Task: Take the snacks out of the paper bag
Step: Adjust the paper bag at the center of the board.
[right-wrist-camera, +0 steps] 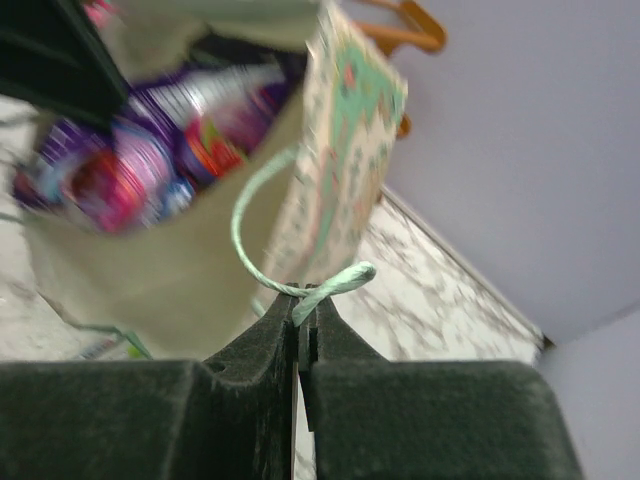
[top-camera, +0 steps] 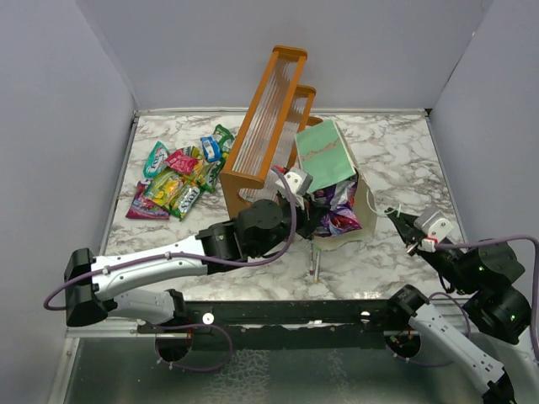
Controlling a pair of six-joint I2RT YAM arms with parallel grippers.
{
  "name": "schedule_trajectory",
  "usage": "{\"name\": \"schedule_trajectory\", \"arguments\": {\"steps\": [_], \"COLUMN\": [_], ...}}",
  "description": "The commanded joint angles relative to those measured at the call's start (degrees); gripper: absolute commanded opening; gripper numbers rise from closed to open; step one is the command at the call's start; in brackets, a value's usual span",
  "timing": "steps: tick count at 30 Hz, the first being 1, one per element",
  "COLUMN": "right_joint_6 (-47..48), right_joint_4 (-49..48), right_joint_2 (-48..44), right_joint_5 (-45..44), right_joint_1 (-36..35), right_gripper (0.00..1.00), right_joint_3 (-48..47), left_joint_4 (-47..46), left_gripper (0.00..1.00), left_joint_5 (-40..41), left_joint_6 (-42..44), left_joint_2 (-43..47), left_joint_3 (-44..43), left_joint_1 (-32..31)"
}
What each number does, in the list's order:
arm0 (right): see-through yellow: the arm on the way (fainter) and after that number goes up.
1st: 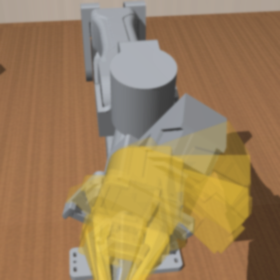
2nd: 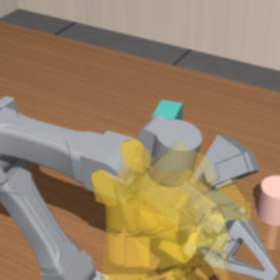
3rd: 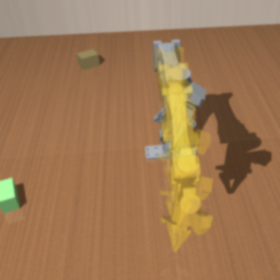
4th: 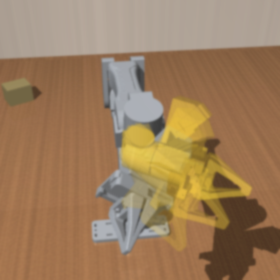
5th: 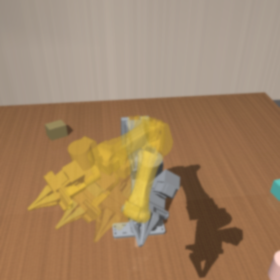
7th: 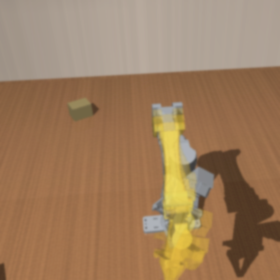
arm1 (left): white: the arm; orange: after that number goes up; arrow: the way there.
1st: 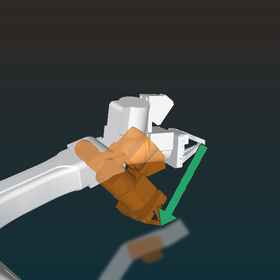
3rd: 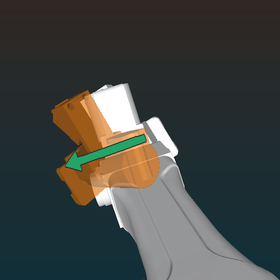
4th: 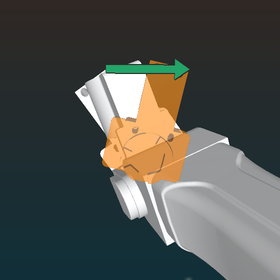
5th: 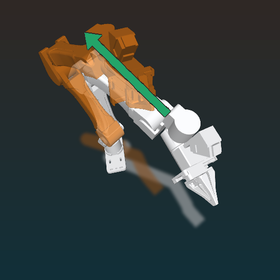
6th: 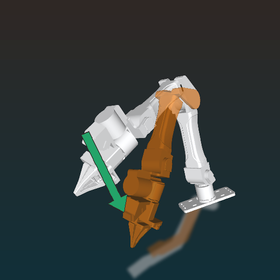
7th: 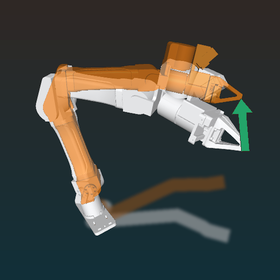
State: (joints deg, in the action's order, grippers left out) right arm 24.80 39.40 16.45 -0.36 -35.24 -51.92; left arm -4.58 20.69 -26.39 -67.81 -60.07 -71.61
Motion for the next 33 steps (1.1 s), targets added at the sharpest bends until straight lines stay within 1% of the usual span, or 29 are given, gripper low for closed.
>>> {"name": "schedule_trajectory", "arguments": {"steps": [1, 3, 5, 7, 8, 11, 13, 15, 17, 19, 23, 25, 28, 30, 33], "right_joint_6": [-4.2, -5.8, -6.7, -7.8, -8.9, -13.3, -14.2, -14.1, -14.5, -15.7, -20.0, -21.2, -22.9, -25.1, -27.3], "right_joint_4": [-11.6, -14.1, -15.1, -15.0, -15.0, -13.2, -11.3, -9.8, -9.7, -9.8, -10.6, -11.2, -12.9, -14.3, -16.6], "right_joint_2": [2.9, 5.2, 7.8, 9.6, 10.2, 11.7, 12.2, 12.0, 11.0, 10.0, 10.2, 11.8, 14.8, 17.3, 21.6], "right_joint_5": [15.1, 17.5, 15.2, 7.6, 2.0, -13.0, -16.7, -16.3, -14.9, -14.0, -15.7, -17.0, -19.8, -22.7, -24.5], "right_joint_1": [-0.2, -0.2, -0.2, -0.2, -0.2, -0.2, -0.2, -0.2, -0.2, -0.2, -0.2, -0.2, -0.2, -0.2, -0.2], "right_gripper": [0.02, 0.02, 0.02, 0.02, 0.02, 0.02, 0.02, 0.02, 0.02, 0.02, 0.02, 0.02, 0.02, 0.02, 0.02], "right_joint_3": [-2.3, -3.2, -4.1, -4.7, -4.9, -5.2, -5.1, -4.4, -2.9, -1.5, -1.1, -2.2, -4.8, -6.6, -9.1], "left_joint_4": [-0.2, -0.7, -1.5, -4.6, -6.2, -9.2, -8.7, -6.9, -4.5, -1.9, 4.1, 7.0, 9.9, 9.9, 8.1], "left_gripper": [0.0, 0.0, 0.0, 0.0, 0.0, 0.0, 0.0, 0.0, 0.0, 0.0, 0.0, 0.0, 0.0, 0.0, 0.0], "left_joint_5": [-4.7, -8.4, -11.6, -15.1, -16.3, -17.5, -17.5, -16.4, -13.7, -9.5, -0.9, 4.7, 17.0, 21.2, 22.5], "left_joint_6": [-2.5, -2.9, -1.7, 1.4, 3.0, 7.6, 10.3, 12.2, 13.2, 13.5, 16.3, 19.5, 24.9, 29.3, 33.4], "left_joint_2": [-4.8, -7.2, -8.2, -6.9, -5.5, 0.9, 5.0, 8.0, 10.4, 11.3, 11.5, 10.9, 9.1, 8.3, 7.7], "left_joint_3": [-1.6, -2.6, -3.4, -1.9, -0.5, 3.9, 5.4, 5.4, 4.1, 2.0, -4.3, -7.8, -12.5, -15.2, -19.3], "left_joint_1": [0.2, 0.2, 0.0, -0.3, -0.4, -0.4, -0.4, -0.4, -0.4, -0.4, -0.4, -0.4, 0.3, 2.2, 7.7]}}
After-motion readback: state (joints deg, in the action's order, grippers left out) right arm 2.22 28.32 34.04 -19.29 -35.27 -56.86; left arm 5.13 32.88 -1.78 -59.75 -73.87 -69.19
